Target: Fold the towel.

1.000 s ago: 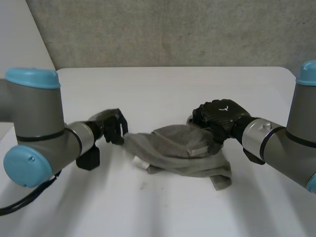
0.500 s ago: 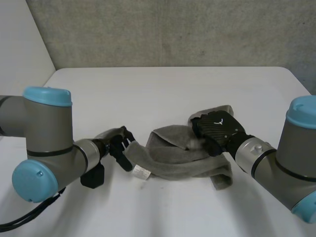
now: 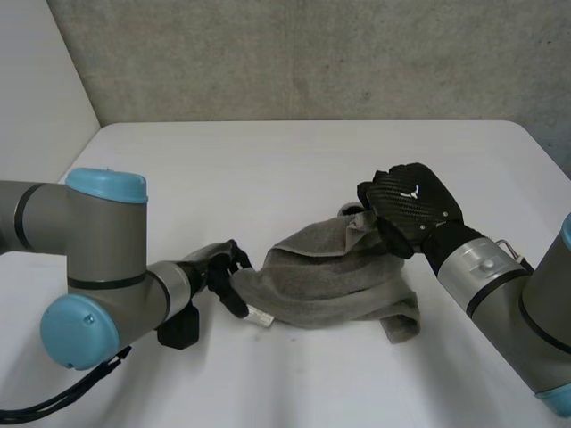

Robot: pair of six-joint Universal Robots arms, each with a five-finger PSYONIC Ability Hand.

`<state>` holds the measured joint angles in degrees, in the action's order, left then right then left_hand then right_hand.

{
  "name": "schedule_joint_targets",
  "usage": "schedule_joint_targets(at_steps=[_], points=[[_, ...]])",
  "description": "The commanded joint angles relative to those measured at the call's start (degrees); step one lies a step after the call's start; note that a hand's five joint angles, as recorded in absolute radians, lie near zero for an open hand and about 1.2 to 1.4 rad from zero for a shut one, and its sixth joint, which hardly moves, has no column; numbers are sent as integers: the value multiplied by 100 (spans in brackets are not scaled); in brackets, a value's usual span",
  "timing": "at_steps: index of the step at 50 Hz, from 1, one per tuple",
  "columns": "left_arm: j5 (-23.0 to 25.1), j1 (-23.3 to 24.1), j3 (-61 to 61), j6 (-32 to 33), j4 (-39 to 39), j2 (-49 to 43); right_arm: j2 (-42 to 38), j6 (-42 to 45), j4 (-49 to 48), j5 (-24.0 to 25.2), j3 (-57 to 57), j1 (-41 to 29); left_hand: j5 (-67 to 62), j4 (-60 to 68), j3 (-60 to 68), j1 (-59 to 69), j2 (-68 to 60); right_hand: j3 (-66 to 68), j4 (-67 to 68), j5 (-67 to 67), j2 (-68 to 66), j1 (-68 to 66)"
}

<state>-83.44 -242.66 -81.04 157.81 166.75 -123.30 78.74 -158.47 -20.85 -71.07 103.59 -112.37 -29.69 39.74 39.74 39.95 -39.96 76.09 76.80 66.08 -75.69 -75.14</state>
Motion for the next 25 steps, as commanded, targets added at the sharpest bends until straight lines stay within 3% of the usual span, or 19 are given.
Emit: schedule_joint_targets(at_steps=[1,7,14,19,25], points=[[-5,131,211,-57,-2,34,-25,35,19,-3,-84,-4,-1305,1300,1300,1280,-1278,391,320,392,-431,-486],[-5,210,448,-145,-2,-124,1,35,176,-12,-514,5,-4025,4021,4020,4000,-3999,391,320,392,-431,-486],[-76,228,730,-58,-98,-186,501,0,835,-38,-1260,14,-4031,4026,4026,4005,-4004,391,320,392,-431,-486],[-102,70,765,127,-151,412,1010,-35,1415,-82,-1910,302,-4031,4026,4026,4005,-4004,391,320,392,-431,-486],[-76,-615,818,1138,-222,1484,1363,-456,2477,-65,-2912,1023,-4031,4026,4026,4005,-4004,391,320,392,-431,-486]])
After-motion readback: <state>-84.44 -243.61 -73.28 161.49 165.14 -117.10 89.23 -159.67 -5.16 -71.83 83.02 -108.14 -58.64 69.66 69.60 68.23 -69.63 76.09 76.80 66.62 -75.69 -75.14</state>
